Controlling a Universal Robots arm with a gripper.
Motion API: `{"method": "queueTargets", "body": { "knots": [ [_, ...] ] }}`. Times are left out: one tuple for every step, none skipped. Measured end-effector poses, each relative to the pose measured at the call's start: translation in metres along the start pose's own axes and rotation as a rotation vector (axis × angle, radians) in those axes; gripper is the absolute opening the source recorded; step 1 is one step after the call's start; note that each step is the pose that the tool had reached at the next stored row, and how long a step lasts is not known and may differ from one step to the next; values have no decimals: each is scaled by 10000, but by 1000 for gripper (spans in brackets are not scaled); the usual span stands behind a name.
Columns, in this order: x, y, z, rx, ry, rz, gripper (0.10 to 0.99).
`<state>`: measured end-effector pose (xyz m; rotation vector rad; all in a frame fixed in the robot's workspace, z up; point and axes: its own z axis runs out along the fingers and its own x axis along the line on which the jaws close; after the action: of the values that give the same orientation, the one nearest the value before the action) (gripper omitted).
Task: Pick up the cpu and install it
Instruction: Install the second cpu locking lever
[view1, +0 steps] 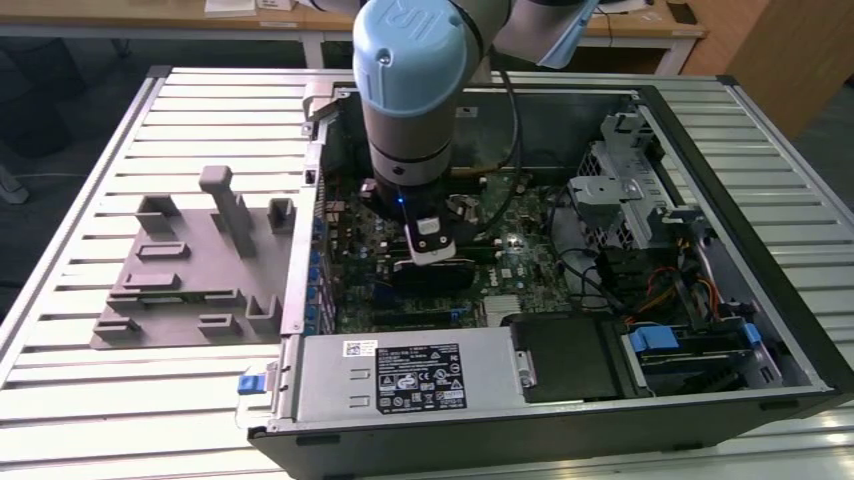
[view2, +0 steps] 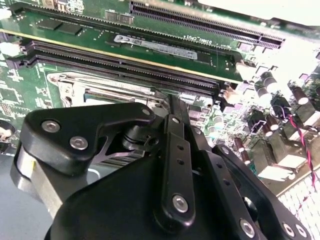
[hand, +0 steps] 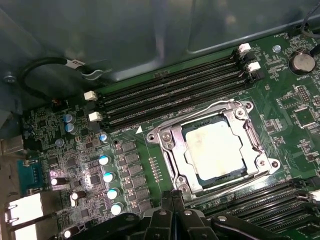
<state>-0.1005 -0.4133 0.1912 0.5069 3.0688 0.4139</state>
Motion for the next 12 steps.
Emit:
{"method": "queueTargets", "body": {
  "knots": [
    [0, -2, 6, 0, -1, 0, 106],
    [0, -4, 9, 5, 2, 0, 106],
    [1, -4, 9, 12, 2, 0, 106],
    [1, -4, 10, 22, -4, 0, 106],
    [1, -4, 10, 40, -9, -1, 106],
    [1, -3, 5, 49, -10, -1, 106],
    [1, 0, -4, 44, -12, -1, 106],
    [1, 6, -19, 39, -13, -2, 106],
    [3, 12, -46, 41, -13, -2, 106],
    [4, 19, -73, 45, -12, -1, 106],
    [5, 27, -103, 44, -12, -2, 106],
    [7, 36, -135, 44, -12, -1, 106]
  ]
}}
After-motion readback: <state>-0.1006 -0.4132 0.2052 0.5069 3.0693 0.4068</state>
